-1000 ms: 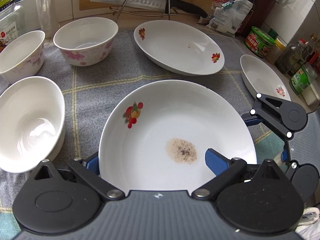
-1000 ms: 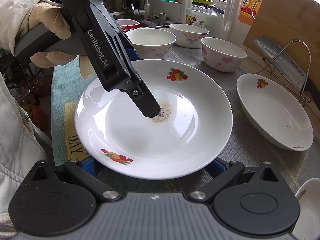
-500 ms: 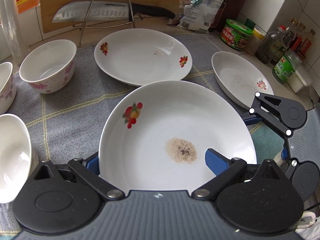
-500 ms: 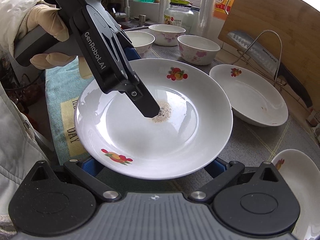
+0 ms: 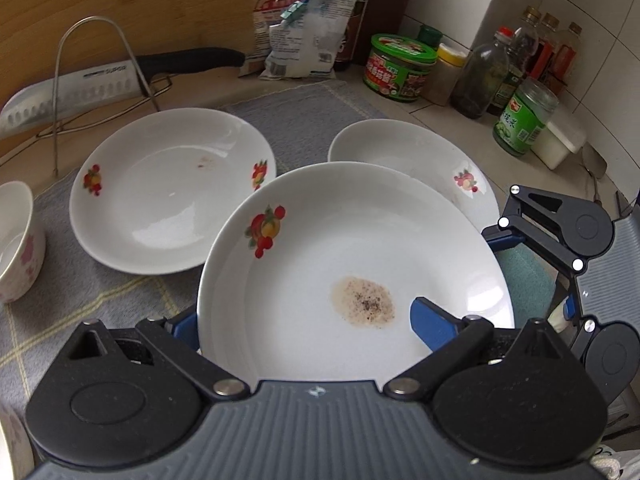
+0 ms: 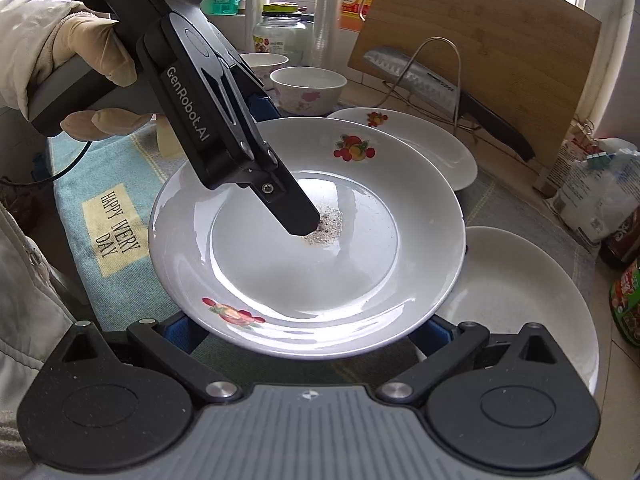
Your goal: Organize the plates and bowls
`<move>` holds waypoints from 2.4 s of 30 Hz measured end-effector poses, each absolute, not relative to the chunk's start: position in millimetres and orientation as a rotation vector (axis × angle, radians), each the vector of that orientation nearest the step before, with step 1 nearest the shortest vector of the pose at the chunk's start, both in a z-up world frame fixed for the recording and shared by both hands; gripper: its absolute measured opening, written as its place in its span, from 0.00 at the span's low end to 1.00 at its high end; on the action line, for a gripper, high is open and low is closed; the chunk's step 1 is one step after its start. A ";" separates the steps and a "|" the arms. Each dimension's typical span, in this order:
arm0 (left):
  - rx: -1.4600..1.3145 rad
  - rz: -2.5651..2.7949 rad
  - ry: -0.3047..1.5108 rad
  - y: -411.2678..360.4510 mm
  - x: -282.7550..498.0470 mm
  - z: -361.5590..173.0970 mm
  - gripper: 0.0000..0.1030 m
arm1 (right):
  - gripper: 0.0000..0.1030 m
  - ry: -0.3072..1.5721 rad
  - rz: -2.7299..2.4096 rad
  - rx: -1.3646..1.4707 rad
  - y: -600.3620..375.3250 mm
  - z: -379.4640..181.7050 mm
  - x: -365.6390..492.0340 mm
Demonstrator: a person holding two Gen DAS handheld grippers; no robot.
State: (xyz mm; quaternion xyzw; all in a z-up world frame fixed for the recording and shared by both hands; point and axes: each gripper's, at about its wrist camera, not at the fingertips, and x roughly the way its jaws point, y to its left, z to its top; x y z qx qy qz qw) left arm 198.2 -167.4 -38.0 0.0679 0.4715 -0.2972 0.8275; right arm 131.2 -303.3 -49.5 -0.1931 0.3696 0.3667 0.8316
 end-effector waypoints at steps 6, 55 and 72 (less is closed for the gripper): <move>0.187 -0.697 0.978 -199.6 212.1 -36.4 0.97 | 1.00 0.786 0.701 -0.387 -332.1 -48.6 134.8; 0.370 -0.930 1.045 -309.1 284.0 -69.5 0.97 | 1.00 0.920 0.455 -0.246 -405.2 -59.4 172.2; 0.458 -0.920 1.097 -315.1 286.0 -68.8 0.97 | 1.00 0.995 0.405 -0.201 -400.2 -56.7 177.7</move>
